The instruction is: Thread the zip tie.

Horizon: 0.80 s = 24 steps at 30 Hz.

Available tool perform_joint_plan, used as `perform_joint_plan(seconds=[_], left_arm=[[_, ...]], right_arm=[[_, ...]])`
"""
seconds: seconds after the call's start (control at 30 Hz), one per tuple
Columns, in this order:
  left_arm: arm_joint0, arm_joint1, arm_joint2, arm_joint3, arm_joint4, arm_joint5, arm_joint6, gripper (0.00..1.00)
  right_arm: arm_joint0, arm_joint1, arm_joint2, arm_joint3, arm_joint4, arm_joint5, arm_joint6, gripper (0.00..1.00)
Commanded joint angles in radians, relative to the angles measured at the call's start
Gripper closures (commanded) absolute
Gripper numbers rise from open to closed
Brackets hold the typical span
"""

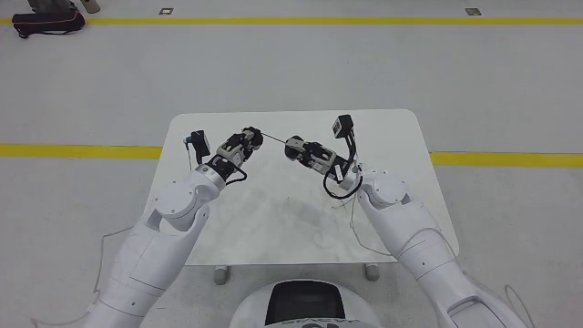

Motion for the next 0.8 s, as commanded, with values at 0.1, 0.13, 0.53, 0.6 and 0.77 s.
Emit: perform_joint_plan(seconds=[0.1,0.13,0.53,0.6,0.77], left_arm=[[-0.007,-0.001,-0.011,0.008,-0.01,0.004,-0.002,0.0],[-0.007,0.0,-0.014,0.013,-0.011,0.01,-0.011,0.0],[-0.01,0.004,-0.033,0.03,-0.031,0.022,-0.07,0.0],[-0.01,0.004,-0.033,0.03,-0.031,0.022,-0.07,0.0],[-0.025,0.011,-0.029,0.022,0.032,-0.005,-0.17,0.0]], right_arm=[[0.003,0.003,0.015,0.007,0.005,0.0,0.018,1.0],[0.004,0.005,0.02,0.01,0.01,0.0,0.03,1.0],[0.031,0.017,0.05,0.05,0.033,0.01,0.123,1.0],[0.029,0.017,0.05,0.049,0.034,0.012,0.121,1.0],[0.02,0.028,0.078,0.064,0.134,0.069,0.26,1.0]])
